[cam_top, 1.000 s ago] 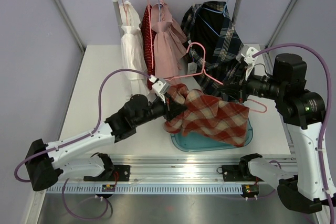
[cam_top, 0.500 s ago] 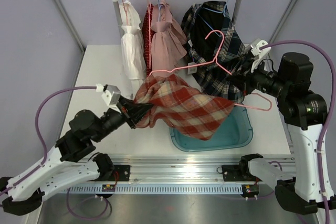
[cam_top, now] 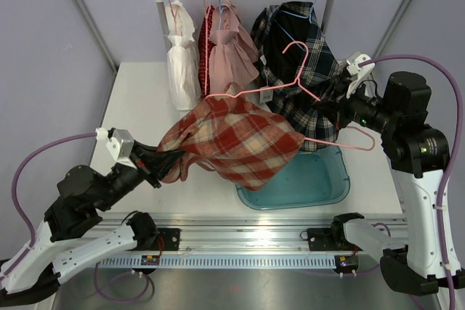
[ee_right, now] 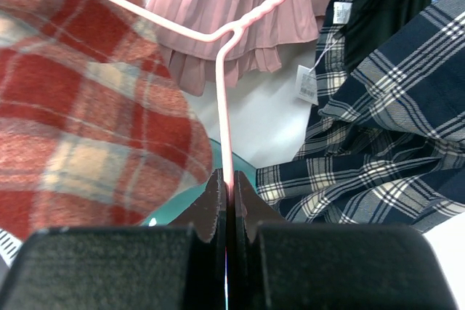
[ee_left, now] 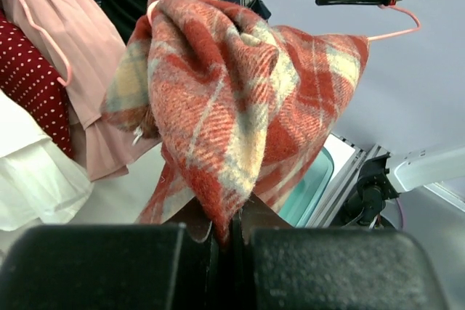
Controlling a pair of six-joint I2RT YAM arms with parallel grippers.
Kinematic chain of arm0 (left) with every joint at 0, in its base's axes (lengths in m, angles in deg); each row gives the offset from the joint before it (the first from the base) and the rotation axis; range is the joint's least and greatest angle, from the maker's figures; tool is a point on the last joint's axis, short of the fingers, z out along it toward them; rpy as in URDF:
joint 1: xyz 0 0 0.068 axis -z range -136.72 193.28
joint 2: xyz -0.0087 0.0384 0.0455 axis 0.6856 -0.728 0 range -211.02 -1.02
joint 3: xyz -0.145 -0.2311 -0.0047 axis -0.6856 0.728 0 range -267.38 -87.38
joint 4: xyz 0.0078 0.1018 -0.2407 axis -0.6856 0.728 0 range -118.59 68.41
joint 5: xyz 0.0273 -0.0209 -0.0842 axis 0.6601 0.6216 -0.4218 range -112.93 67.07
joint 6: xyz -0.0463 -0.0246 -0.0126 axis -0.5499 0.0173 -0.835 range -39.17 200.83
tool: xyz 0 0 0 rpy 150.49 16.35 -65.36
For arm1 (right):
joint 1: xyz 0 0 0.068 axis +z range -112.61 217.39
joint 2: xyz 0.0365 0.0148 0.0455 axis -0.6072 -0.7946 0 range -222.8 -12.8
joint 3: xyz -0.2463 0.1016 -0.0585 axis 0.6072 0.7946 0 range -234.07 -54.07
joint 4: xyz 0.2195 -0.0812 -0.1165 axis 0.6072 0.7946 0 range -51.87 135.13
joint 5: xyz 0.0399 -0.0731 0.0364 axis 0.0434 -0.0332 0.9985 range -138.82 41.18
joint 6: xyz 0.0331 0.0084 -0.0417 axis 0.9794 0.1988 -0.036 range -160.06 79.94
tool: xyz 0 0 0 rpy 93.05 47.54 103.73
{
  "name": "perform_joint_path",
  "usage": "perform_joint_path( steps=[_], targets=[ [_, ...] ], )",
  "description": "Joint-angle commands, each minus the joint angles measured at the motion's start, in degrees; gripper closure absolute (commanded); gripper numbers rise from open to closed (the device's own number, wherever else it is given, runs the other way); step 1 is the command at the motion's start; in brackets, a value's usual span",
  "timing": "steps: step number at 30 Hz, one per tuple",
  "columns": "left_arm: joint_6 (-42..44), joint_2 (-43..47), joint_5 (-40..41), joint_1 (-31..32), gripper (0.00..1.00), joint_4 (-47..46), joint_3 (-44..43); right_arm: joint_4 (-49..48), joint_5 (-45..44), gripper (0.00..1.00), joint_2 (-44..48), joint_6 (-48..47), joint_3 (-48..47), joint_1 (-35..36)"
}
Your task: Remove the skirt from the hanger
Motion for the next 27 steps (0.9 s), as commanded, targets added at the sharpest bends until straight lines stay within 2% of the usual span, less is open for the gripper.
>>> perform_joint_path(
  steps=[1, 7, 12, 15, 17, 19, 21, 22, 23, 25, 26, 27],
  targets=[
    [1.9, 3.2, -0.2, 0.3, 1.00, 0.2, -3.8, -7.6, -14.4, 1.00, -0.1, 1.4, -0.9, -2.7],
    [3.8, 6.1, 3.5, 0.3, 1.00, 5.4, -5.0, -8.1, -14.5, 1.00, -1.0, 1.0, -4.1, -2.9],
    [4.2, 5.7, 12.8, 0.3, 1.00, 10.9, -6.0, -8.5, -12.6, 1.00, -3.4, 1.3, -8.0, -2.8],
    [3.8, 4.8, 16.5, 0.3, 1.00, 13.6, -6.6, -10.1, -14.4, 1.00, -4.5, 0.6, -8.7, -2.8],
    [3.9, 4.8, 17.5, 0.3, 1.00, 14.2, -6.8, -12.2, -17.3, 1.00, -5.0, -0.2, -8.1, -2.9],
    [4.0, 5.5, 16.9, 0.3, 1.00, 12.9, -6.3, -13.7, -16.2, 1.00, -5.1, -0.4, -6.9, -2.9],
    [4.4, 5.8, 13.7, 0.3, 1.00, 11.1, -5.5, -16.1, -10.4, 1.00, -5.2, 1.0, -5.4, -2.8],
    [4.8, 5.0, 11.5, 0.3, 1.00, 8.2, -3.9, -17.4, -2.8, 1.00, -5.5, 4.3, -3.5, -2.7],
    [5.0, 3.9, 6.0, 0.3, 1.00, 7.1, -3.6, -20.1, 0.1, 1.00, -6.2, 5.8, -2.5, -2.4],
    [5.4, 0.5, 0.0, 0.2, 1.00, 4.6, -4.6, -22.0, 0.9, 1.00, -7.1, 6.3, -0.6, 1.1],
    [5.5, -3.6, -7.1, 0.3, 1.00, 3.7, -5.3, -22.5, 0.0, 1.00, -8.0, 5.4, -0.4, 2.6],
    [5.4, -5.5, -10.1, 0.3, 1.00, 2.8, -5.9, -22.5, -1.1, 1.00, -8.5, 4.6, -0.3, 4.4]
  ],
)
